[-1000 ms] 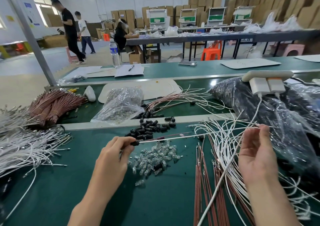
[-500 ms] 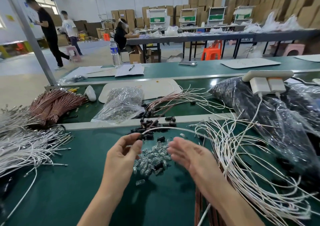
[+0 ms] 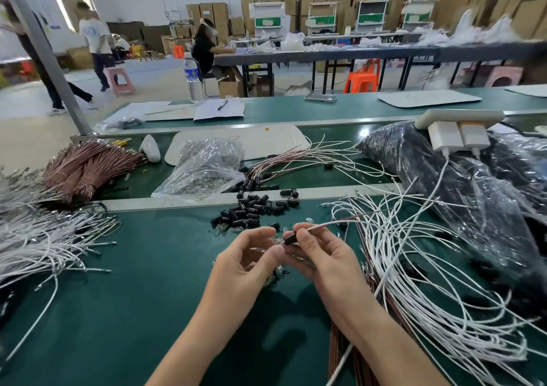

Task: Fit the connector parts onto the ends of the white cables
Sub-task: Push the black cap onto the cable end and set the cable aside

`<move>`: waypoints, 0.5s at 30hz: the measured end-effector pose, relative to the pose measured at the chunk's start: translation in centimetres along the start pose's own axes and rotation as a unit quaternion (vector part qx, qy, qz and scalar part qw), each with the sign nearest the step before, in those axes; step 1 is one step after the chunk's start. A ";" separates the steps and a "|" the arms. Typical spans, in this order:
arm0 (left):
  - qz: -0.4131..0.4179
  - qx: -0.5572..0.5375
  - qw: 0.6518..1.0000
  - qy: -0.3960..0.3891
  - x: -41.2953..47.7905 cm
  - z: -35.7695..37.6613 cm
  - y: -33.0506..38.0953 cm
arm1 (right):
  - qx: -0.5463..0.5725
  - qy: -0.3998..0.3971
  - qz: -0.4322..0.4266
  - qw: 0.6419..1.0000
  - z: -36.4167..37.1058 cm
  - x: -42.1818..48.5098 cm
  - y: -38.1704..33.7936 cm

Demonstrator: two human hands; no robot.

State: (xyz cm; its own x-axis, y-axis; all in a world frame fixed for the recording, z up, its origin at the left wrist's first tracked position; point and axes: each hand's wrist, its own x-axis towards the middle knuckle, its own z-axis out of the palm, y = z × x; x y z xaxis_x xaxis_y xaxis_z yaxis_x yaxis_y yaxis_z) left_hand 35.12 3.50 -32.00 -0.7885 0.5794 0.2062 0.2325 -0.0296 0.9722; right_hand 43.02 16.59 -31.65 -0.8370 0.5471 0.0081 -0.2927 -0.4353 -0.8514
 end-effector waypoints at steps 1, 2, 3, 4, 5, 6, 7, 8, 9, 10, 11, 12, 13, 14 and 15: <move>-0.009 -0.003 1.000 -0.003 0.0 -0.1 0.0 | 0.012 0.006 0.003 1.000 0.0 0.1 -0.1; -0.017 -0.006 1.000 -0.007 0.0 -0.2 0.1 | 0.019 0.008 0.006 1.000 -0.1 0.1 -0.2; -0.023 -0.008 1.000 -0.013 0.0 -0.2 0.2 | 0.022 0.008 0.008 1.000 -0.1 0.2 -0.2; -0.024 -0.011 0.999 -0.019 0.0 -0.2 0.2 | 0.020 0.008 0.009 1.000 -0.1 0.2 -0.2; -0.024 -0.015 0.999 -0.022 -0.1 -0.1 0.3 | 0.016 0.008 0.009 1.000 0.0 0.2 -0.2; -0.024 -0.019 0.999 -0.022 -0.1 -0.1 0.3 | 0.013 0.008 0.009 1.000 0.0 0.1 -0.2; -0.022 -0.021 0.999 -0.021 -0.2 -0.1 0.4 | 0.013 0.009 0.008 1.000 0.0 0.1 -0.2; -0.019 -0.019 0.999 -0.021 -0.2 0.0 0.5 | 0.013 0.010 0.006 1.000 0.0 0.1 -0.3; -0.015 -0.015 1.000 -0.021 -0.3 0.0 0.5 | 0.012 0.010 0.005 1.000 0.0 0.1 -0.3; -0.011 -0.013 1.000 -0.019 -0.3 0.1 0.6 | 0.010 0.009 0.003 1.000 0.0 0.1 -0.4; -0.007 -0.012 1.000 -0.018 -0.3 0.1 0.6 | 0.006 0.007 0.001 1.000 0.0 0.1 -0.4; -0.003 -0.011 1.000 -0.016 -0.3 0.2 0.6 | 0.002 0.004 0.000 1.000 0.0 0.0 -0.4; -0.001 -0.009 1.000 -0.015 -0.4 0.2 0.6 | -0.002 0.002 -0.002 1.000 0.0 -0.1 -0.4; 0.000 -0.005 1.000 -0.014 -0.4 0.2 0.5 | -0.005 0.000 -0.003 1.000 0.1 -0.1 -0.4; 0.001 0.001 1.000 -0.013 -0.4 0.2 0.5 | -0.009 -0.002 -0.005 1.000 0.1 -0.2 -0.4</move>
State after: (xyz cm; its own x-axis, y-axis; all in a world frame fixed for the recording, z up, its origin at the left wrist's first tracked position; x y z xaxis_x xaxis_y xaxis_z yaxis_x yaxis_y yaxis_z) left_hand 35.62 3.40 -31.61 -0.7733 0.6002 0.2044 0.2346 -0.0287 0.9717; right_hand 43.24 16.62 -31.22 -0.8357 0.5488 0.0195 -0.2937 -0.4166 -0.8603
